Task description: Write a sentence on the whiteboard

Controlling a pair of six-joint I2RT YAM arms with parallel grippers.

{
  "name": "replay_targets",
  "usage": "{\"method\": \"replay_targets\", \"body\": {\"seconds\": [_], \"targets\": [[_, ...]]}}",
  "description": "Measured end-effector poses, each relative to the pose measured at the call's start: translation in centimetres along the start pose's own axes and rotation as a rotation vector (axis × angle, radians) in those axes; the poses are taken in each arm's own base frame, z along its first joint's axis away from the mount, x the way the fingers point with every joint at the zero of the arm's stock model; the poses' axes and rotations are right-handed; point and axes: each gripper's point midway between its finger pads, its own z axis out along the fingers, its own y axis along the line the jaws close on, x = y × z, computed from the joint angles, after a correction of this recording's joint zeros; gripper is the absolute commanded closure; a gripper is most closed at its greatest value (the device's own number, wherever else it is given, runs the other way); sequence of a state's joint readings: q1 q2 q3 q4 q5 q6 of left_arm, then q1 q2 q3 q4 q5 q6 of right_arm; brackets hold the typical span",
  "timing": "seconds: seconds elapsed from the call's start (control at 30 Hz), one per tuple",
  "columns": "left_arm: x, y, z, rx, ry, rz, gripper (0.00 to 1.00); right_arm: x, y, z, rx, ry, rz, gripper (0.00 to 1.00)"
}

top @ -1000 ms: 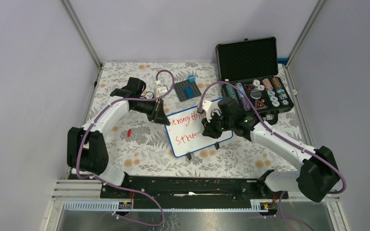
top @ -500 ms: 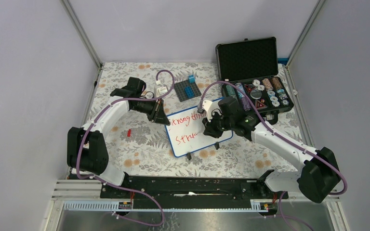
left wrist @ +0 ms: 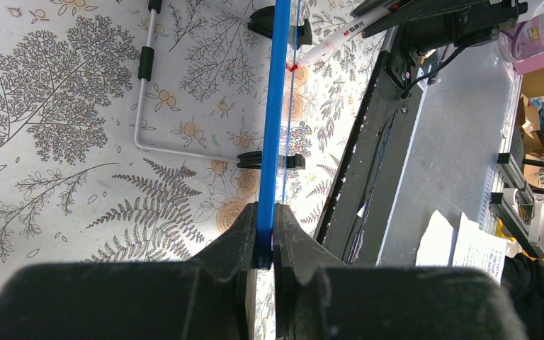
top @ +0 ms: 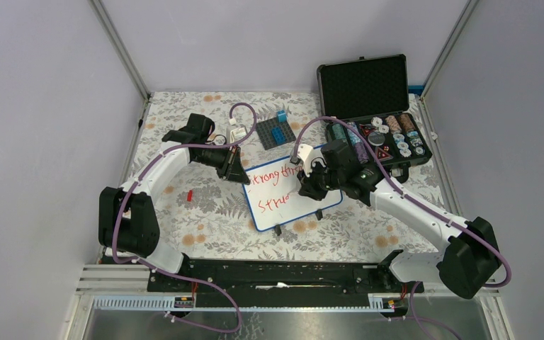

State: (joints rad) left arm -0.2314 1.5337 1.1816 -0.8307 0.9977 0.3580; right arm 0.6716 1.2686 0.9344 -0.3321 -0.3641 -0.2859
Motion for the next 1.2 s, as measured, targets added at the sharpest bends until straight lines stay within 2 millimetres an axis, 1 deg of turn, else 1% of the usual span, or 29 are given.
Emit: {"method": "replay_targets", "body": {"seconds": [0.17, 0.53, 0.7, 0.83, 1.0, 1.2], "targets": [[0.0, 0.0, 0.0, 0.000, 0.000, 0.000, 1.00, 0.2, 0.0, 0.0, -0.002, 0.003, -0.006, 1.00], [0.0, 0.0, 0.0, 0.000, 0.000, 0.000, 1.00, 2.7, 0.9, 0.5, -0.040, 0.056, 0.010, 1.00], [0.0, 0.0, 0.0, 0.000, 0.000, 0.000, 1.00, 2.9, 1.5, 0.7, -0.054, 0.068, 0.001, 1.00], [0.0, 0.0, 0.0, 0.000, 0.000, 0.000, 1.00, 3.3, 2.1, 1.3, -0.074, 0.088, -0.005, 1.00], [0.0, 0.0, 0.0, 0.000, 0.000, 0.000, 1.00, 3.1, 2.5, 1.6, -0.092, 0.091, -0.009, 1.00], [0.0, 0.0, 0.0, 0.000, 0.001, -0.001, 1.00, 2.0, 2.8, 1.1, -0.102, 0.058, -0.009, 1.00]]}}
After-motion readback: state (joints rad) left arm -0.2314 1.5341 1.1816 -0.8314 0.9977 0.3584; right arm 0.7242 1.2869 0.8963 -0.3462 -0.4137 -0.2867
